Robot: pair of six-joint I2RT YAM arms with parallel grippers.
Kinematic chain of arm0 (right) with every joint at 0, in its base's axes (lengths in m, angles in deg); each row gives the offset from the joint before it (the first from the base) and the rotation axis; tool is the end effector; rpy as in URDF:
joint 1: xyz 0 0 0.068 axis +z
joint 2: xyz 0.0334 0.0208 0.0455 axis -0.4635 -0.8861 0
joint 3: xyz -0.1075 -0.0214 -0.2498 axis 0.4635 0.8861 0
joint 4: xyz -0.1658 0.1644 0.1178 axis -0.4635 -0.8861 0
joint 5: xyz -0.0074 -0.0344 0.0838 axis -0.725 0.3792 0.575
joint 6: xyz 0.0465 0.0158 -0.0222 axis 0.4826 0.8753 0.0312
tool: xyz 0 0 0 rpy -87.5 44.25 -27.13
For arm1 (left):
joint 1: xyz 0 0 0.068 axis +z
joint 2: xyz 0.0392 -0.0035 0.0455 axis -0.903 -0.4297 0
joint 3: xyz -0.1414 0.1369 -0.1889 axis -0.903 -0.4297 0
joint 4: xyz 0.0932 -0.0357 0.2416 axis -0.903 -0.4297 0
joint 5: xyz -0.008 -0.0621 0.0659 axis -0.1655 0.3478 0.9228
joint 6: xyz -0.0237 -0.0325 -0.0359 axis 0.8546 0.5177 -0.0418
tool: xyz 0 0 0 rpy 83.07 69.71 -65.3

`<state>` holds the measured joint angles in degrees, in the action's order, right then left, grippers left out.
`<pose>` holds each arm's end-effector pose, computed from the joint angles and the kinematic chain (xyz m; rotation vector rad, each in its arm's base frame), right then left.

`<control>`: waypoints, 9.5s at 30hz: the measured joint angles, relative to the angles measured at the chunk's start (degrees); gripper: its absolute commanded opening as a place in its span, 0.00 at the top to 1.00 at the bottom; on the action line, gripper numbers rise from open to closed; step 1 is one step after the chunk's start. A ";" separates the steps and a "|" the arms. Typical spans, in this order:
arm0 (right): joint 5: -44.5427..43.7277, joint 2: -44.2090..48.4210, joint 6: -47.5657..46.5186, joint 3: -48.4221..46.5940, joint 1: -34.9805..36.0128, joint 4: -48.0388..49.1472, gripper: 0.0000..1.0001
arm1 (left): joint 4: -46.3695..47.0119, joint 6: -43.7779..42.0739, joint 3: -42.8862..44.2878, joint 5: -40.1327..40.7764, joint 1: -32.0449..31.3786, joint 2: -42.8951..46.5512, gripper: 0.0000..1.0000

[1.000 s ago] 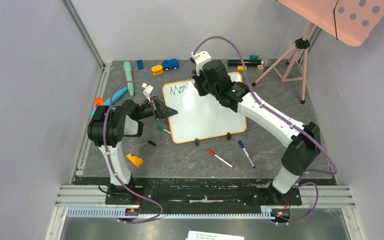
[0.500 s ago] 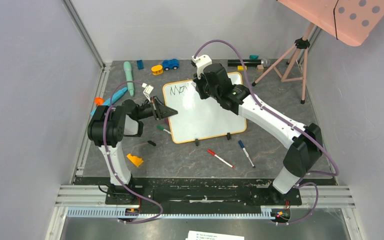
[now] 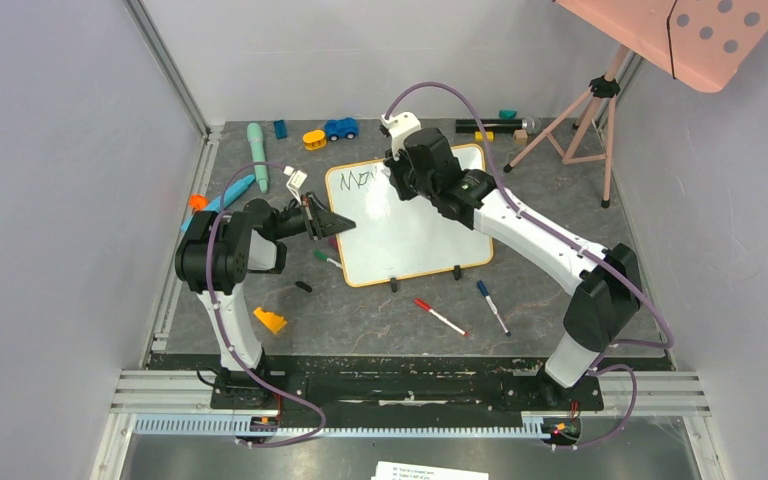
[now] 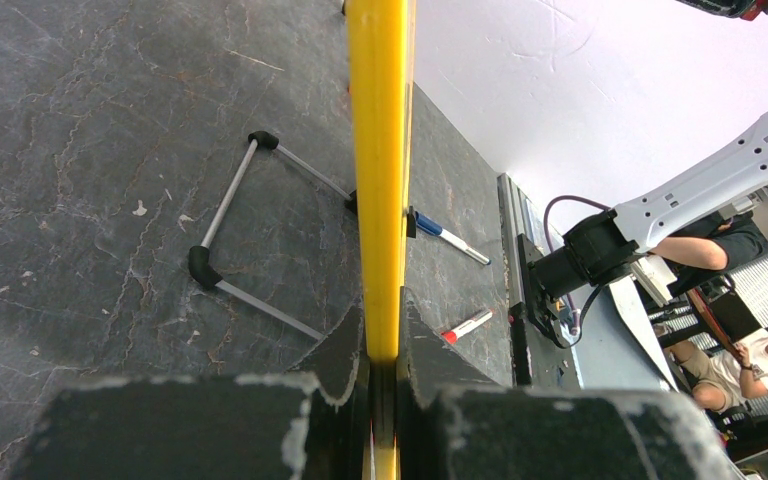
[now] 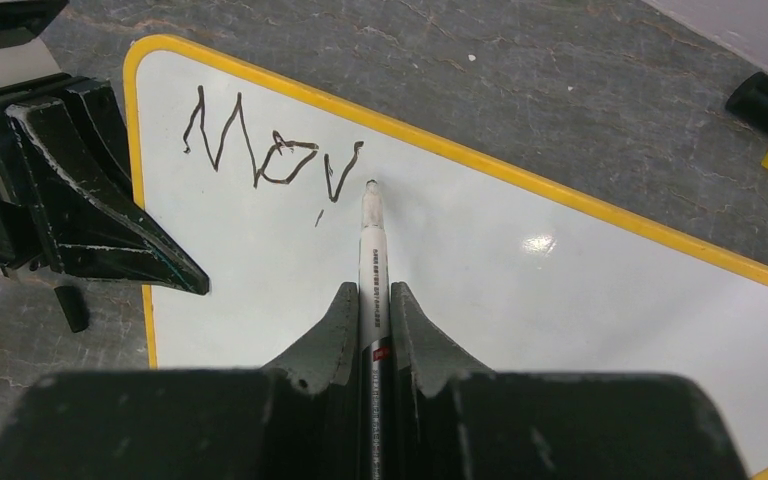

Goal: Write a sentence on the whiteboard

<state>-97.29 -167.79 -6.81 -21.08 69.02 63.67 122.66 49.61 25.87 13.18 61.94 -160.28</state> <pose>0.3022 0.2588 0.3483 -0.5938 1.9813 0.3023 0.3342 -0.0489 0.1491 0.4769 1.6726 -1.5641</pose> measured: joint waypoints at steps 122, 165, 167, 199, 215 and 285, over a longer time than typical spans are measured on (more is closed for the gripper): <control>1.92 0.66 1.86 2.58 -1.73 -0.85 1.00 | -0.37 0.04 0.00 0.17 0.00 0.00 0.98; -0.66 12.22 -0.42 15.13 -8.41 3.89 1.00 | -0.09 -0.11 0.28 -0.22 0.00 0.00 0.98; -0.66 12.22 -0.44 15.23 -8.41 4.04 1.00 | -0.09 -0.20 0.28 -0.22 0.00 0.00 0.98; 6.67 8.59 -0.96 11.41 -8.59 5.31 1.00 | -0.09 -0.28 0.28 -0.24 0.00 0.00 0.98; 7.17 8.55 -0.96 11.30 -8.59 5.14 1.00 | -0.09 -0.28 0.28 -0.26 0.00 0.00 0.98; 3.37 7.48 -0.85 10.21 -8.46 2.99 1.00 | -0.28 -0.26 0.28 -0.15 0.00 0.00 0.98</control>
<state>-93.92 -160.31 -7.66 -10.87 60.56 66.66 122.37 49.34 26.15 13.02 61.94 -160.28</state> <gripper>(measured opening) 0.117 0.096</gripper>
